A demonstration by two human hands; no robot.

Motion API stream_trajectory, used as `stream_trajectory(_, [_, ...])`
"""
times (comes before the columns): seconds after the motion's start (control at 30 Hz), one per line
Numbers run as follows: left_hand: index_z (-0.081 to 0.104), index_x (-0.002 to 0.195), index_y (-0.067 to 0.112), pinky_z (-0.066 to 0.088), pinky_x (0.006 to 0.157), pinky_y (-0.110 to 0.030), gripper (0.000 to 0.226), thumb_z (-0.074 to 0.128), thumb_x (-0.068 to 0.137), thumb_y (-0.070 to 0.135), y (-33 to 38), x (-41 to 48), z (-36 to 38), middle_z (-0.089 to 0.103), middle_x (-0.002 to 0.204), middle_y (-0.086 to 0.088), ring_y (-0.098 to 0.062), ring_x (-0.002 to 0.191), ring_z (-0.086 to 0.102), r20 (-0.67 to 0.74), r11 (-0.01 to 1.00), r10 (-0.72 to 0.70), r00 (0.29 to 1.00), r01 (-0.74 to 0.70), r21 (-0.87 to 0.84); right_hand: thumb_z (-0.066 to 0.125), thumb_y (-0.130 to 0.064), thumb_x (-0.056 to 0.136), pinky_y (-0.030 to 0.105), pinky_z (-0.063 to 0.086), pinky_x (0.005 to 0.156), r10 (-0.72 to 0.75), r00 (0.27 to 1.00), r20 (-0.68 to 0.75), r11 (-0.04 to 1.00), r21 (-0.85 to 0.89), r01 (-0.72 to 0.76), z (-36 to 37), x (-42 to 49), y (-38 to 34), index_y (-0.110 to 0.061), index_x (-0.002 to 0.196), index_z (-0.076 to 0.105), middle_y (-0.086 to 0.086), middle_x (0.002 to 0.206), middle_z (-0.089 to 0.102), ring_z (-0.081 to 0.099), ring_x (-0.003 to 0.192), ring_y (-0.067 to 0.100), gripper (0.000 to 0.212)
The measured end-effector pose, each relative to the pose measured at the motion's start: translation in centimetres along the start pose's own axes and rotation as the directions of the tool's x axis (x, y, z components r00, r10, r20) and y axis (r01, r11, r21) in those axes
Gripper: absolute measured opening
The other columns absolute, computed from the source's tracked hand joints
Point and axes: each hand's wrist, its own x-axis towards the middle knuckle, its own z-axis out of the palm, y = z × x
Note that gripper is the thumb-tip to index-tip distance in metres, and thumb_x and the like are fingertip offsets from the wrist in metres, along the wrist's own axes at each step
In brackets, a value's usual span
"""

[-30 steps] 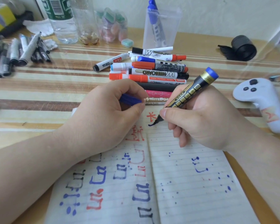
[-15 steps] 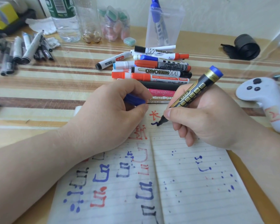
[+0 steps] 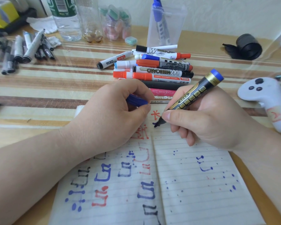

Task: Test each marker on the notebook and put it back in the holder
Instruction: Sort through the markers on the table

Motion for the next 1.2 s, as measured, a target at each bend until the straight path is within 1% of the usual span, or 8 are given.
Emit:
stream_trajectory(0.07, [0.066,0.088,0.04,0.039,0.06,-0.002,0.012,0.071,0.086,0.028,0.08,0.02,0.02,0.059,0.073,0.039,0.006,0.067,0.059,0.007,1.0,0.006,1.0,-0.006,0.011,0.072,-0.024,0.076,0.032,0.047,0.041,-0.001,1.0,-0.003,1.0,-0.016,0.001,0.0,-0.01,-0.05,-0.008,0.075,0.068,0.011,0.06,0.066,0.06,0.045,0.026,0.016])
stream_trajectory(0.27, [0.065,0.086,0.04,0.038,0.06,-0.001,0.014,0.071,0.086,0.028,0.07,0.0,0.08,0.057,0.068,0.041,0.009,0.065,0.058,0.007,1.0,0.018,1.0,-0.018,0.024,0.068,-0.021,0.073,0.033,0.047,0.04,0.017,0.999,-0.041,0.999,-0.046,-0.019,-0.14,0.06,-0.07,-0.008,0.072,0.065,0.01,0.056,0.064,0.059,0.041,0.025,0.014])
stream_trajectory(0.4, [0.064,0.085,0.04,0.038,0.058,-0.002,0.013,0.071,0.087,0.029,0.08,-0.02,0.1,0.058,0.066,0.039,0.009,0.063,0.058,0.008,1.0,0.021,1.0,-0.022,0.02,0.07,-0.02,0.074,0.032,0.046,0.04,0.015,0.999,-0.036,1.0,-0.003,-0.015,-0.16,0.01,0.07,-0.007,0.072,0.065,0.011,0.056,0.064,0.059,0.042,0.026,0.014])
stream_trajectory(0.53, [0.065,0.086,0.04,0.037,0.061,-0.002,0.012,0.07,0.085,0.029,-0.08,0.06,0.05,0.057,0.07,0.04,0.009,0.066,0.057,-0.005,0.999,0.032,0.999,-0.032,0.028,0.072,-0.02,0.076,0.029,0.045,0.041,-0.02,1.0,0.008,0.999,0.044,0.02,-0.04,-0.27,-0.01,-0.009,0.075,0.067,0.01,0.057,0.064,0.058,0.045,0.023,0.013])
stream_trajectory(0.67, [0.064,0.085,0.041,0.037,0.061,-0.001,0.01,0.068,0.084,0.031,-0.01,0.05,0.03,0.056,0.07,0.041,0.01,0.067,0.057,-0.002,0.999,0.035,0.999,-0.035,0.029,0.073,-0.021,0.076,0.03,0.047,0.042,-0.015,1.0,0.005,0.999,0.045,0.014,0.01,-0.24,0.05,-0.009,0.076,0.067,0.01,0.059,0.064,0.059,0.046,0.022,0.013])
stream_trajectory(0.87, [0.065,0.085,0.04,0.038,0.062,-0.002,0.01,0.069,0.084,0.031,-0.1,0.01,0.12,0.058,0.07,0.038,0.009,0.067,0.058,-0.009,0.999,0.029,1.0,-0.029,0.022,0.073,-0.022,0.076,0.032,0.048,0.041,-0.007,1.0,0.004,1.0,0.018,0.007,0.04,-0.16,0.06,-0.008,0.076,0.067,0.012,0.058,0.064,0.06,0.046,0.024,0.015])
stream_trajectory(1.07, [0.065,0.086,0.041,0.038,0.062,-0.001,0.009,0.068,0.084,0.033,-0.06,0.06,0.03,0.057,0.071,0.042,0.01,0.068,0.059,0.009,0.999,0.03,1.0,-0.03,0.026,0.073,-0.021,0.076,0.032,0.047,0.042,0.003,0.999,0.036,1.0,0.009,-0.004,-0.13,-0.29,-0.13,-0.009,0.076,0.068,0.011,0.059,0.065,0.06,0.047,0.025,0.014])
stream_trajectory(1.2, [0.066,0.086,0.04,0.038,0.061,-0.001,0.007,0.067,0.083,0.034,-0.08,0.04,0.04,0.059,0.073,0.039,0.009,0.068,0.059,0.006,0.999,0.025,1.0,-0.025,0.024,0.073,-0.022,0.076,0.031,0.047,0.042,0.011,1.0,0.026,1.0,-0.007,-0.011,-0.03,-0.25,-0.18,-0.008,0.075,0.067,0.011,0.059,0.065,0.06,0.046,0.025,0.015])
